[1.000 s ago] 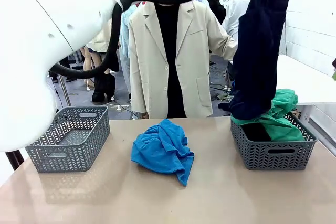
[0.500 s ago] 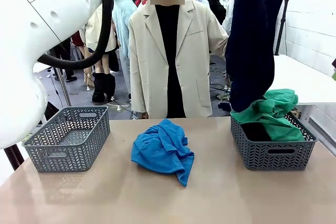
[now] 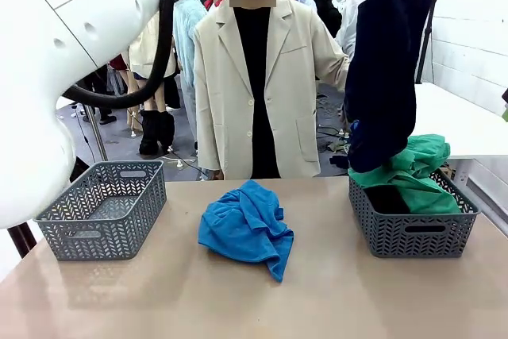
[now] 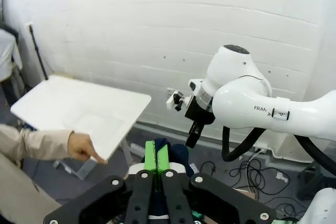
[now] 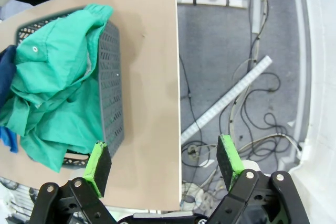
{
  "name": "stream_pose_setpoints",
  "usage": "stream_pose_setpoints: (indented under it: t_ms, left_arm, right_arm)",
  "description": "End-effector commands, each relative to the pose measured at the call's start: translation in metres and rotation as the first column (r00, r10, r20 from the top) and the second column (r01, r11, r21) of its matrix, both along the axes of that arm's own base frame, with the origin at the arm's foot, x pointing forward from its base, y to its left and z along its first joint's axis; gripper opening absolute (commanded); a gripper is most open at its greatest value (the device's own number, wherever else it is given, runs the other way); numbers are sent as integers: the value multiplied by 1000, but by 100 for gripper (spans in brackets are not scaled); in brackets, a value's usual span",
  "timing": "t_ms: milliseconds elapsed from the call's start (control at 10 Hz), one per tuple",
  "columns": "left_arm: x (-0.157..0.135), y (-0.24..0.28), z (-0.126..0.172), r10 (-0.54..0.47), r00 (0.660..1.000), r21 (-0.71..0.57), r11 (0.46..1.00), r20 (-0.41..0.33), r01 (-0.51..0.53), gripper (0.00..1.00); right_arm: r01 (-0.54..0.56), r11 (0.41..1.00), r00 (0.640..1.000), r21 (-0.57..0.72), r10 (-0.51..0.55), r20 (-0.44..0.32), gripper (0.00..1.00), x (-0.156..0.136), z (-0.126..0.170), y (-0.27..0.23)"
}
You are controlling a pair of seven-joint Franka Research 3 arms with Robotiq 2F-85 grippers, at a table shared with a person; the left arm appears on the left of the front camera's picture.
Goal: Sort the tops and bottoms.
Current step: Sort the clothes according to human instructions.
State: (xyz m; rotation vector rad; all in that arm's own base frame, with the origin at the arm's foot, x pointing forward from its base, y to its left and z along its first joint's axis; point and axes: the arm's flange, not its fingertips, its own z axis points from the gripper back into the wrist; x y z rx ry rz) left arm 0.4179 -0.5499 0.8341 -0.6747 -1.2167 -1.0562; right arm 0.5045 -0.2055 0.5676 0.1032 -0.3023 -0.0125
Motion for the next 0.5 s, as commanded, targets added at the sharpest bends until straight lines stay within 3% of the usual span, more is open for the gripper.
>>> stream_pose_setpoints:
  t_ms: [0,200,300,400]
  left_arm:
    - [28,-43,-15,-136,983,-36,989,125,142,0]
    - [58,-66,-34,-174,979,-82,980,104,183,0]
    - [77,-75,-55,-211,977,-136,967,30,213,0]
    - [88,-81,-72,-248,968,-178,952,24,248,0]
  right_arm:
    - [-1,1000,1000,-9,1,-9,100,-1,-1,2]
    - [-1,1000,1000,-9,1,-9,100,-1,-1,2]
    - [-1,1000,1000,-9,1,-9,100,-1,-1,2]
    - [-1,1000,1000,-9,1,-9,100,-1,-1,2]
